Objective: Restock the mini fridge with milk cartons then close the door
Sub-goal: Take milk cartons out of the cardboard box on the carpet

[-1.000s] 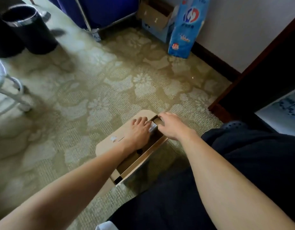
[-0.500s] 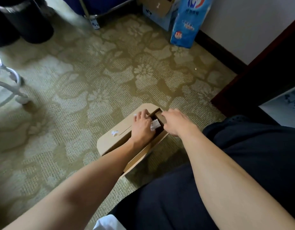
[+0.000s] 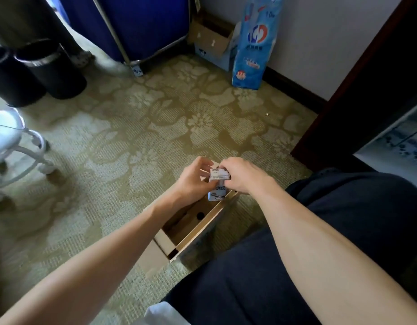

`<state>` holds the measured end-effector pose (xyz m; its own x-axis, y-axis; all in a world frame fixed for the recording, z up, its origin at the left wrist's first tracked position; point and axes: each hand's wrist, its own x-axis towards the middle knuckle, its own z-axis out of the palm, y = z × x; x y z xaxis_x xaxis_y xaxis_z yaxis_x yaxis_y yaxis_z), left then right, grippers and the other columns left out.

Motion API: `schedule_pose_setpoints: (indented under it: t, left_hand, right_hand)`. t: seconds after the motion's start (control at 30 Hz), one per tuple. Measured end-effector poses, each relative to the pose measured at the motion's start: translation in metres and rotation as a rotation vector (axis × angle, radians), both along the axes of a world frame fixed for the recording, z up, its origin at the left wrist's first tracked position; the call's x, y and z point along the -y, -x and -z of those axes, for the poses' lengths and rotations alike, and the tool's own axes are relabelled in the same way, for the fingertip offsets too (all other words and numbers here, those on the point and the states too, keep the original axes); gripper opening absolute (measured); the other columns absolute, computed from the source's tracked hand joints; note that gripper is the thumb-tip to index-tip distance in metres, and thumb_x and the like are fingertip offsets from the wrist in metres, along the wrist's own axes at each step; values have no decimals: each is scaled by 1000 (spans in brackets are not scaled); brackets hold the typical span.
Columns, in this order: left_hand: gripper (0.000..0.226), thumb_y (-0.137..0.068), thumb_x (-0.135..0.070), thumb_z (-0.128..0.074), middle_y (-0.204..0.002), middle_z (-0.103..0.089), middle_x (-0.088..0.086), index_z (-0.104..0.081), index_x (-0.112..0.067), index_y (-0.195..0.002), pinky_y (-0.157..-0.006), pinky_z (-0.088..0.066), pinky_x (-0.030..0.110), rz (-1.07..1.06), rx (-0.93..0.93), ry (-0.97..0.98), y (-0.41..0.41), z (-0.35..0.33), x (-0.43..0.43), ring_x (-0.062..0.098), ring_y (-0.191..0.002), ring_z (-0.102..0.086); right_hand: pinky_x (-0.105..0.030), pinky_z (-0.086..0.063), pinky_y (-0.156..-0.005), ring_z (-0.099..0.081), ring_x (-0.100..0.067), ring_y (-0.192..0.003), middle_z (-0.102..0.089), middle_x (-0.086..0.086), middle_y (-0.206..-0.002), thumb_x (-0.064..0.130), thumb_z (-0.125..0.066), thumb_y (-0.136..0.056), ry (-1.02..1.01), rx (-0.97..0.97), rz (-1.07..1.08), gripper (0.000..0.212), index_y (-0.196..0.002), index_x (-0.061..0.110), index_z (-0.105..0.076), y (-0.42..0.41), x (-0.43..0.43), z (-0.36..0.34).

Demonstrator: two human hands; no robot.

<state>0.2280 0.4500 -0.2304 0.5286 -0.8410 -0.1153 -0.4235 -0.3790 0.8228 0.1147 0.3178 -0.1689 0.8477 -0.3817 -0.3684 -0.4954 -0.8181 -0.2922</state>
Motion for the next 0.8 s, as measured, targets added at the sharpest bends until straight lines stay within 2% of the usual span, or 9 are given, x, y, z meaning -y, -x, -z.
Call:
schedule_pose_setpoints:
  t: [0.1, 0.17, 0.3, 0.43, 0.53, 0.6, 0.73, 0.8]
  left_hand:
    - [39, -82, -16, -76, -110, -64, -7, -61, -20, -117, -81, -57, 22, 174, -28, -2, 5, -11, 2, 9, -101, -64]
    - [40, -83, -25, -73, -114, -63, -7, -60, -26, -120, -85, -58, 32, 293, 11, -24, 11, -13, 9, 11, -101, -64]
    - [44, -82, -49, -73, -114, -69, -17, -56, -44, -122, -91, -57, 47, 281, -70, -78, 15, -19, 35, 8, -103, -68]
    - [47, -77, -32, -83, -108, -70, -3, -57, -30, -117, -81, -61, 46, 229, -172, -22, 31, -63, 78, 17, -94, -70]
    - [51, -75, -45, -83, -105, -67, -8, -59, -30, -117, -80, -59, 38, 278, -41, 45, 50, -99, 117, 11, -92, -66]
    - [48, -77, -45, -82, -102, -65, -10, -60, -28, -116, -76, -57, 32, 316, 48, 70, 65, -121, 146, 9, -89, -63]
    - [46, -76, -46, -83, -97, -64, -11, -61, -27, -112, -71, -54, 27, 423, 182, 127, 101, -156, 203, 6, -84, -62]
    - [47, -74, -49, -82, -97, -65, -11, -62, -27, -110, -73, -56, 31, 503, 246, 121, 120, -164, 233, 6, -83, -62]
  right_hand:
    - [-45, -53, -79, -62, -27, -95, -59, -4, -110, 24, -65, -91, 18, 59, 1, 26, -116, 18, -60, 9, 4, -21]
    - [-47, -53, -80, -62, -29, -96, -58, -5, -110, 26, -62, -92, 52, 93, -9, 26, -116, 17, -59, 18, 9, -39]
    - [-45, -54, -83, -62, -23, -97, -58, 1, -110, 28, -60, -93, 58, 184, 43, 26, -118, 22, -59, 48, 28, -75]
    - [-41, -54, -85, -59, -15, -98, -58, 7, -113, 25, -63, -89, 73, 284, 140, 31, -119, 27, -59, 88, 59, -111]
    - [-39, -51, -90, -57, -13, -101, -55, 8, -115, 21, -65, -86, 78, 400, 222, 39, -124, 28, -58, 119, 83, -134]
    - [-35, -48, -94, -55, -13, -105, -52, 9, -118, 18, -67, -85, 92, 477, 267, 44, -128, 27, -58, 142, 99, -146]
    - [-37, -50, -89, -54, -12, -103, -49, 15, -113, 23, -65, -90, 161, 489, 360, 40, -126, 33, -52, 194, 132, -164]
    - [-41, -51, -86, -55, -12, -99, -49, 16, -110, 27, -65, -91, 190, 469, 413, 38, -125, 35, -51, 223, 150, -167]
